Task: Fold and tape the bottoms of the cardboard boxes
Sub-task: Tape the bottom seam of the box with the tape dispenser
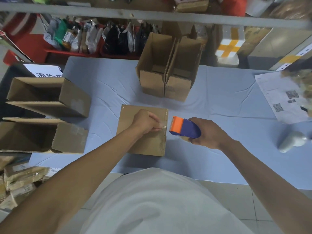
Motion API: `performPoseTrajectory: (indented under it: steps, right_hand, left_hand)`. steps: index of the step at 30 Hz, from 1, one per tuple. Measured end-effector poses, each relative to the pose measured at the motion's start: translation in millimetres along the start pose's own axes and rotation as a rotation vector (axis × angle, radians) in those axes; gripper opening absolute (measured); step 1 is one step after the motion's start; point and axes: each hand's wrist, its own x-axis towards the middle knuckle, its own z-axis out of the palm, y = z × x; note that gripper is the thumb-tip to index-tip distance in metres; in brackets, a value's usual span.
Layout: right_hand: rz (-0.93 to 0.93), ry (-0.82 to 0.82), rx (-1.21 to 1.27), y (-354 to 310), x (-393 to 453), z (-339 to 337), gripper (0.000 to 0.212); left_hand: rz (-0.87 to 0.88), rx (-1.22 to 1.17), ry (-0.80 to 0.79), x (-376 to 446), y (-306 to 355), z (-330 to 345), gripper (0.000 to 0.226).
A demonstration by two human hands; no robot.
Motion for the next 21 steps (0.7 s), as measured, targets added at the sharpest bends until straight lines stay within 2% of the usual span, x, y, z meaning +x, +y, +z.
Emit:
performPoseTrajectory:
  steps: [5,10,14,21]
  right_hand:
    - [-0.003,-0.004,-0.038,-1.2,3.4,-1.9,0.042]
    - [-0.016,0.013,-0.031,-1.2,3.5,-2.6,0.040]
    - [0.003,-0.079,-0.005,22.7,-8.8,-10.2,0.041]
    - [0.057,-0.114,-0.126,35.1,3.8,-13.5,0.040]
  left_hand:
    - [0.074,0.159,0.082,-1.8,2.9,-0.3,0.013]
    - [0.042,0.135,0.106,-1.4,1.6,-2.8,0.020]
    - [0.056,0.149,0.085,-1.3,0.9,-12.3,0.020]
    - [0.017,0.153,0.085,7.1,-1.7,-8.5,0.027]
